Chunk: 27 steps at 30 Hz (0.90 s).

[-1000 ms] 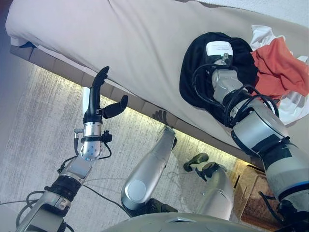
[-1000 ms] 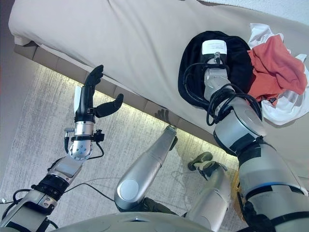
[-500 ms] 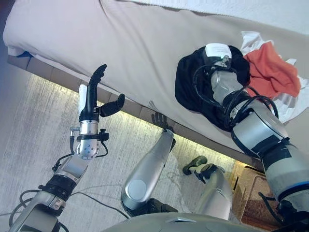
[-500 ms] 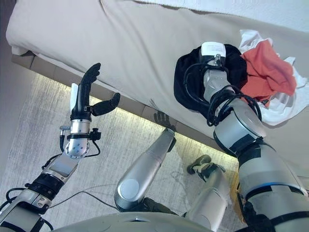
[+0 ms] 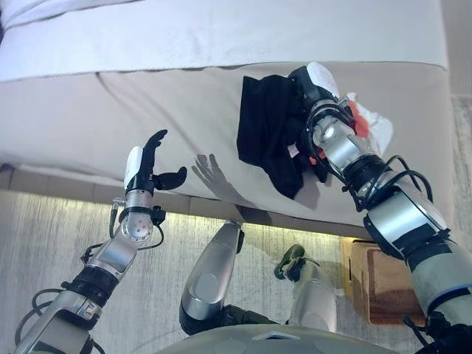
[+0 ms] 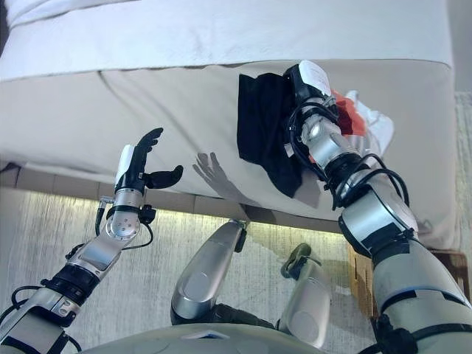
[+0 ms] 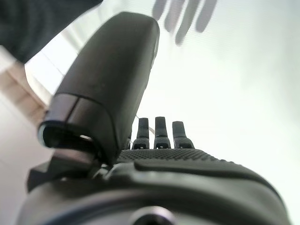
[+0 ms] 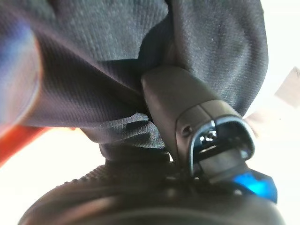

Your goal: Pick up the clothes from the bed and place them into the basket

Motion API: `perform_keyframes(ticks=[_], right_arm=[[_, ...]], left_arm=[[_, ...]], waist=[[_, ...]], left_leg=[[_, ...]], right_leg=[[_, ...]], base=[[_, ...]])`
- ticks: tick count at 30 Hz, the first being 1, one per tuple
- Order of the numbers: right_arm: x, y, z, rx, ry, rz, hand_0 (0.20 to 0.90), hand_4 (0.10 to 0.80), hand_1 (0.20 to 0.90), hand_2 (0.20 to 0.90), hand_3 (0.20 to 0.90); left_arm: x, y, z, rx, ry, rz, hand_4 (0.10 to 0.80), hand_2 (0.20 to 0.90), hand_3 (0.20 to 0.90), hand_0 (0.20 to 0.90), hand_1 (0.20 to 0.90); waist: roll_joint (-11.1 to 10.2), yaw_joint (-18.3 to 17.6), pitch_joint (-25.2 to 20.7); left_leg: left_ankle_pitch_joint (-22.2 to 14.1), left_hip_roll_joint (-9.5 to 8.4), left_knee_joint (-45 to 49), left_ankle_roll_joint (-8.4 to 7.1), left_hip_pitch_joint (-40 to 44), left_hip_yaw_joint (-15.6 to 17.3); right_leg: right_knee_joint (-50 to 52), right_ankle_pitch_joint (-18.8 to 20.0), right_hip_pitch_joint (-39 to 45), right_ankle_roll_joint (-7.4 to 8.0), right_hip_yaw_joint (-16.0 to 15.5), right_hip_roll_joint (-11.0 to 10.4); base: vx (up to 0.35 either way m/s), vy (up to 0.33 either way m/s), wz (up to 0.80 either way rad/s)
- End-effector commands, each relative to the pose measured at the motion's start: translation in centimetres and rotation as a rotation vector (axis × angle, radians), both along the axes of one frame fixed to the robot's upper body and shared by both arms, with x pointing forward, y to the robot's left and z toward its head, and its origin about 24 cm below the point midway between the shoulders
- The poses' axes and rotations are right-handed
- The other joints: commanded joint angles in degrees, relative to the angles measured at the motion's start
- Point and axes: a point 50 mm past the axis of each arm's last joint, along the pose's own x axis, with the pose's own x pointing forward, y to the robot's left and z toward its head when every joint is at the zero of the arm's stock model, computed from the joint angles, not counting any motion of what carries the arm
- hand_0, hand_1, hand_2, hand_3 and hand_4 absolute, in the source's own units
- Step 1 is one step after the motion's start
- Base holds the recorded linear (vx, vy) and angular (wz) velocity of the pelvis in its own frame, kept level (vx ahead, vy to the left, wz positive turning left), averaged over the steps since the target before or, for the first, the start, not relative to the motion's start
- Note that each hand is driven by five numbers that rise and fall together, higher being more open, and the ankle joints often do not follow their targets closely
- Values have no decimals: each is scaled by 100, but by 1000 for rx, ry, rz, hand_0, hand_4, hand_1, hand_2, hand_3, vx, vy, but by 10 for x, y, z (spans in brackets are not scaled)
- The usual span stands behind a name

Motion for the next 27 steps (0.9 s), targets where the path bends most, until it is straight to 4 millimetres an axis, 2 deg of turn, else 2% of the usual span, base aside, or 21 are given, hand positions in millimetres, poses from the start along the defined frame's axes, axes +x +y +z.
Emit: perform_keyframes(ticks=[1, 4, 7, 9, 14, 19, 23, 25, 27], right_arm=[[-15, -3, 74, 84, -353, 94, 300, 100, 300, 300, 200], [-23, -9, 78, 134, -359, 145, 300, 100, 300, 300, 200], [-35, -22, 93, 178, -441, 160, 300, 100, 300, 300, 200], [-41, -33, 101, 197, -473, 141, 300, 100, 300, 300, 200], [-52, -63, 115, 173, -534, 53, 300, 100, 300, 300, 200], [-58, -90, 119, 160, -537, -49, 300, 100, 300, 300, 200], [-62, -110, 116, 164, -525, -127, 300, 100, 300, 300, 200], [-63, -114, 115, 159, -524, -144, 300, 100, 300, 300, 200], [-67, -128, 112, 127, -519, -213, 300, 100, 300, 300, 200]], left_arm=[[1, 8, -1, -92, -28, 84, 800, 900, 900, 900, 900], [-9, 13, -18, -116, 41, 109, 800, 900, 900, 900, 900], [-20, 17, -37, -84, 143, 87, 800, 900, 900, 900, 900], [-26, 19, -45, -20, 189, 53, 800, 900, 900, 900, 900], [-29, 17, -61, -3, 278, 7, 800, 900, 900, 900, 900], [-26, 15, -66, 14, 302, -18, 800, 900, 900, 900, 900], [-21, 13, -68, 25, 306, -27, 800, 900, 900, 900, 900], [-21, 12, -68, 25, 305, -30, 800, 900, 900, 900, 900], [-17, 9, -68, 24, 297, -39, 800, 900, 900, 900, 900]], waist=[[-114, -379, -996], [-123, -607, -1302], [-139, -817, -1648], [-164, -944, -1893], [-220, -1200, -2246], [-314, -1411, -2408], [-369, -1626, -2471], [-373, -1650, -2479], [-384, -1778, -2498]], left_leg=[[-187, 392, -517, -147, 667, 209], [-30, 473, -1031, -220, 1098, 402], [83, 532, -1459, -287, 1480, 543], [132, 562, -1770, -316, 1745, 607], [294, 624, -2479, -408, 2188, 733], [236, 649, -2541, -453, 2267, 809], [154, 721, -2541, -481, 2394, 1045], [143, 733, -2541, -487, 2409, 1081], [110, 765, -2541, -510, 2443, 1193]], right_leg=[[-753, 486, 572, 20, 91, 68], [-1257, 623, 905, 58, 204, 238], [-1669, 776, 1173, 116, 364, 365], [-1918, 868, 1317, 151, 460, 437], [-2560, 1137, 1571, 247, 653, 592], [-2878, 1284, 1650, 260, 810, 719], [-2945, 1294, 1626, 229, 974, 814], [-2945, 1290, 1616, 225, 1001, 830], [-2945, 1278, 1567, 218, 1093, 879]], base=[[136, 68, -48], [144, 35, -47], [146, -19, -36], [158, -47, -16], [45, -65, -21], [-6, -74, -20], [11, -48, -22], [-5, -35, -20], [-23, -55, -20]])
